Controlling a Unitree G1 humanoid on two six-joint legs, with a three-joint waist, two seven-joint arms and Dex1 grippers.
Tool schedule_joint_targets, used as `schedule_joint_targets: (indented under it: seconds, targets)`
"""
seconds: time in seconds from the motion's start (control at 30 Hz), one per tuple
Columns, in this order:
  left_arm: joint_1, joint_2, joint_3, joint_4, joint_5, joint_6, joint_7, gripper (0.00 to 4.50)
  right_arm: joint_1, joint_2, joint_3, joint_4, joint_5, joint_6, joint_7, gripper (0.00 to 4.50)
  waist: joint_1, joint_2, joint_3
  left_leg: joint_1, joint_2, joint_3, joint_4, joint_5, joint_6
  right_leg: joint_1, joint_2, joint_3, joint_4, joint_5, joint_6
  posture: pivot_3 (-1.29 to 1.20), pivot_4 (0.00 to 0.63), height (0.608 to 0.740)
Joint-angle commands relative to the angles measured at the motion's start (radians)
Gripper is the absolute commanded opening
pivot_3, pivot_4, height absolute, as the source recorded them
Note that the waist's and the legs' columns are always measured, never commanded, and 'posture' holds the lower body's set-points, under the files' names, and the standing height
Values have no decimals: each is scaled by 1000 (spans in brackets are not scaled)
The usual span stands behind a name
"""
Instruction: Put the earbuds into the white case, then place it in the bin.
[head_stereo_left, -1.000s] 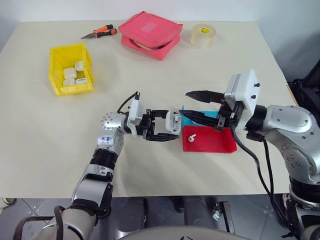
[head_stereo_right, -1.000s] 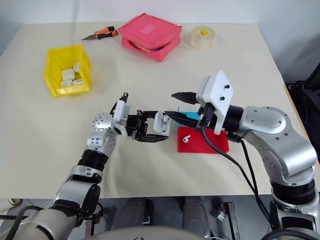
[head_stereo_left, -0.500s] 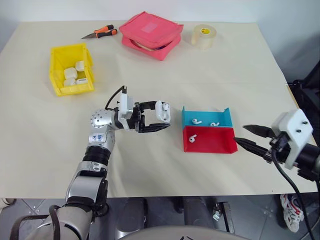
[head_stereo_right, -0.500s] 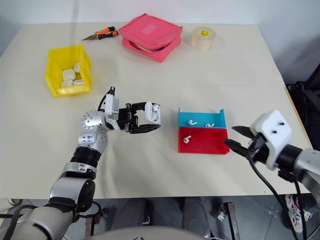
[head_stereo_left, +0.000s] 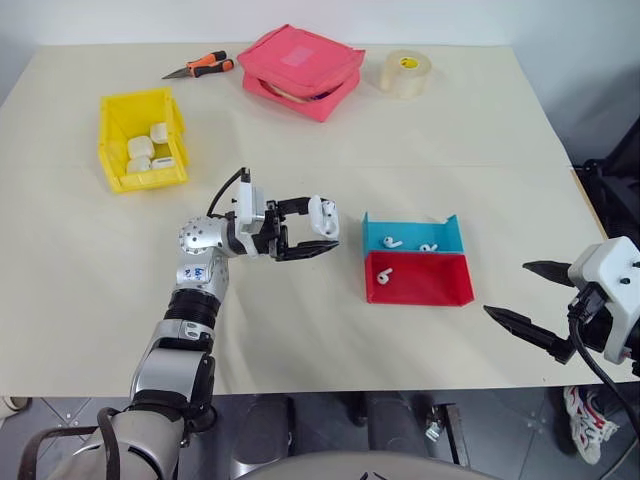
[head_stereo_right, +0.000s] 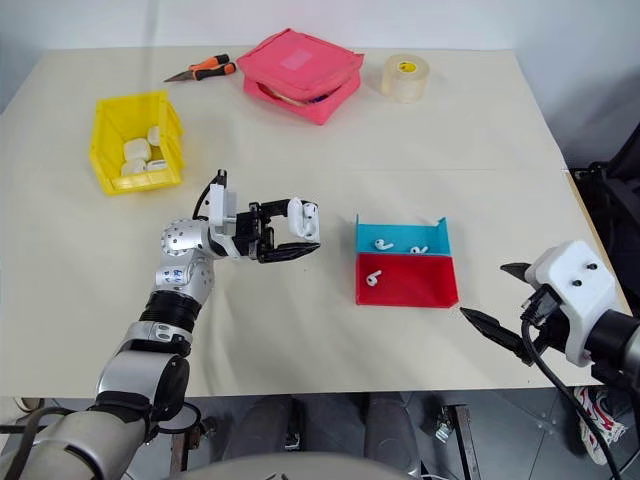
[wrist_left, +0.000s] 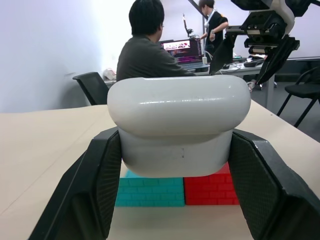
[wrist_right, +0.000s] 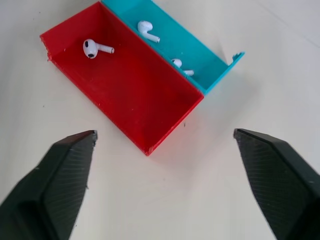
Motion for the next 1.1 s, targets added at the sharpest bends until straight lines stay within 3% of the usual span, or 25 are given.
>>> schedule_joint_targets:
  seconds: [0.03,0.17,0.27,0.4,0.53,0.63,0.83,1.1]
  targets:
    - [-11,6,19,-14,-2,-20,16,2793,-69,-47,1,-8,23,3,-9,4482,0,0,0,0,0,0,0,0,0,0,0,0,0,0,0,0,150,740]
    - [-2,3,19,-25,-2,-23,29,2793,-183,-102,94,31,66,64,-28,4482,-1,0,0,0,0,0,0,0,0,0,0,0,0,0,0,0,150,740]
    - [9,-3,18,-38,-2,-27,44,2793,-348,-150,248,87,72,79,-47,3892,-4,0,0,0,0,-1,0,0,0,0,-1,0,0,0,0,0,150,740]
    - [24,-10,13,-59,-1,-30,55,2793,-573,-210,491,181,41,85,1,2575,-4,1,0,0,1,-1,0,0,0,-1,0,0,0,0,0,0,150,740]
    - [39,-15,6,-79,-4,-33,55,2793,-790,-206,705,291,-9,117,38,2575,-2,1,1,-2,1,-1,0,2,-4,-3,-1,0,0,0,-1,0,150,740]
    - [45,-20,1,-93,-5,-31,59,2793,-923,-174,833,376,-72,88,76,2030,-3,1,1,-3,0,0,0,3,-5,-5,-2,-1,-1,0,-1,0,150,740]
    - [51,-28,-2,-99,-5,-37,61,2793,-1129,-84,1053,548,-227,62,134,2030,-5,1,1,-6,0,4,0,2,-4,-9,-3,-3,-1,0,0,0,150,740]
    - [47,-33,0,-91,-5,-42,60,2793,-1268,29,1181,679,-348,85,178,2030,-3,2,0,-16,1,6,2,3,-6,-18,-4,-11,2,1,0,0,150,740]
